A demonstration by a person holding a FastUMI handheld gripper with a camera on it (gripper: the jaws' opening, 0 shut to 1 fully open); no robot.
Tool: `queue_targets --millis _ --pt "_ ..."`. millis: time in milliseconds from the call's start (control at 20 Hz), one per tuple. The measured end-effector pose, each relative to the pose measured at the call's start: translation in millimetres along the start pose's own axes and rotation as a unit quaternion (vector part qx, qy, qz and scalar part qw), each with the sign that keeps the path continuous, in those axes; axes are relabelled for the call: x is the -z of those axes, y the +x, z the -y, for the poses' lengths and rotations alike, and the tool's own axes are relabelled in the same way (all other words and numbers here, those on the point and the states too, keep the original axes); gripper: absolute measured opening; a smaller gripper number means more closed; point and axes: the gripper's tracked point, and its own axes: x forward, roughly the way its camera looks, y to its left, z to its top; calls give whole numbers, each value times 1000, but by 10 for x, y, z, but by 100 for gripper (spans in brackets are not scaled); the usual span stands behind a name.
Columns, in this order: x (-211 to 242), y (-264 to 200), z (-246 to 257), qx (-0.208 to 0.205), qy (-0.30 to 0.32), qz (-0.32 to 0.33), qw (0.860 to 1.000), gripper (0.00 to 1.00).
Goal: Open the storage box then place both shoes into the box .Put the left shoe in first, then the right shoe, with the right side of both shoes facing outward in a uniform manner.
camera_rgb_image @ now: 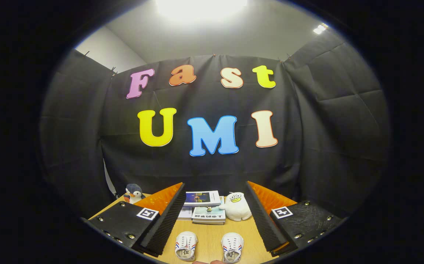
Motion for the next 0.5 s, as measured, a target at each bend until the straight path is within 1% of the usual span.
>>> queue_targets --millis 250,500 --pt "54 31 -42 -6 -4 -4 1000 96" --pt "242 173 -57 -20 7 -26 999 97"
